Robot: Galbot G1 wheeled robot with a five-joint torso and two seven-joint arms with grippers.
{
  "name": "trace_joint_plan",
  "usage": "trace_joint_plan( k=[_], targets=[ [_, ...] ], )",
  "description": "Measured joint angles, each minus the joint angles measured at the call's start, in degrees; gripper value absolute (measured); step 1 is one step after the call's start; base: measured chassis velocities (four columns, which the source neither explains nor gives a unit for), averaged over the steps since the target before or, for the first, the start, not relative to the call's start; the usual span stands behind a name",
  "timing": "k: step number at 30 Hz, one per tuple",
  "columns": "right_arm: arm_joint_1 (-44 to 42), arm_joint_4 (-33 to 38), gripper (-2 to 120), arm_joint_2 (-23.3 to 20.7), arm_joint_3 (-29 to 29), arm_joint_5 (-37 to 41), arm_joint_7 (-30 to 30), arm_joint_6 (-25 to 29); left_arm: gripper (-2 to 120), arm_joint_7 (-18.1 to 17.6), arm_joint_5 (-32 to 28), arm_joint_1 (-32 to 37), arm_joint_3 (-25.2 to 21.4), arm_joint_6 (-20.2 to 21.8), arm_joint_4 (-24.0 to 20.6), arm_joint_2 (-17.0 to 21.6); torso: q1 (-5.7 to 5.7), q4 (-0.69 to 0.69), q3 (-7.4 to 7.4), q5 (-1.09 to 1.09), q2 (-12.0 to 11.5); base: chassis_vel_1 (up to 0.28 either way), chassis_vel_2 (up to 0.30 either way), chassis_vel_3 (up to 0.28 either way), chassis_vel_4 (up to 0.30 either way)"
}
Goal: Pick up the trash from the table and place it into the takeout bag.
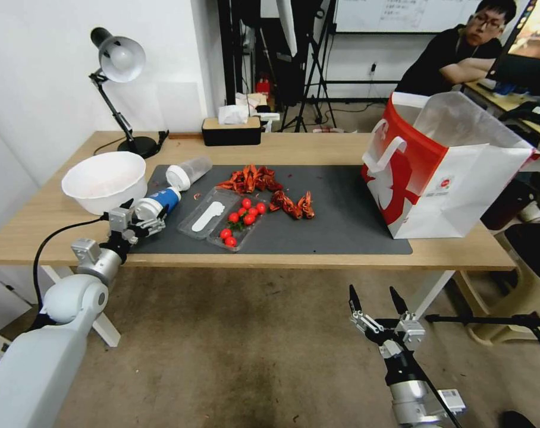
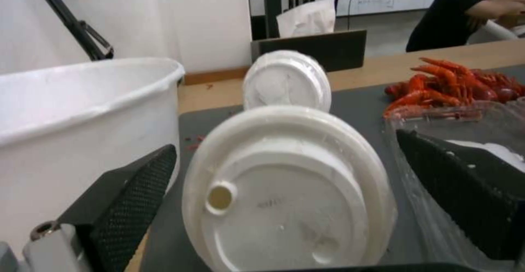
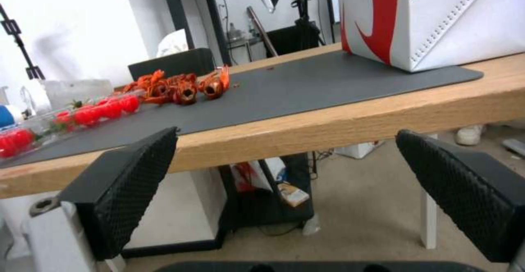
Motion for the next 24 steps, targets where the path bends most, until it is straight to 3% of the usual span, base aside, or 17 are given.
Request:
trace_joint_plan(
  k=[18, 24],
  targets=[
    [-0.18, -0.56, 100, -0.18, -0.1, -0.28, 0.38, 0.06, 100, 0.21, -1.27, 0.24, 0.69, 3.05, 0.5, -0.77, 0.0, 0.0, 0.0, 0.0, 0.0, 0.0, 0.0, 0.0, 0.0],
    [0.05, -1.08, 100, -0.32, -0.2, -0.27, 0.76, 0.23, 80, -0.45, -1.71, 0.28, 1.15, 2.93, 1.08, -0.9, 0.0, 0.01, 0.0, 0.01, 0.0, 0.0, 0.0, 0.0, 0.0]
  ],
)
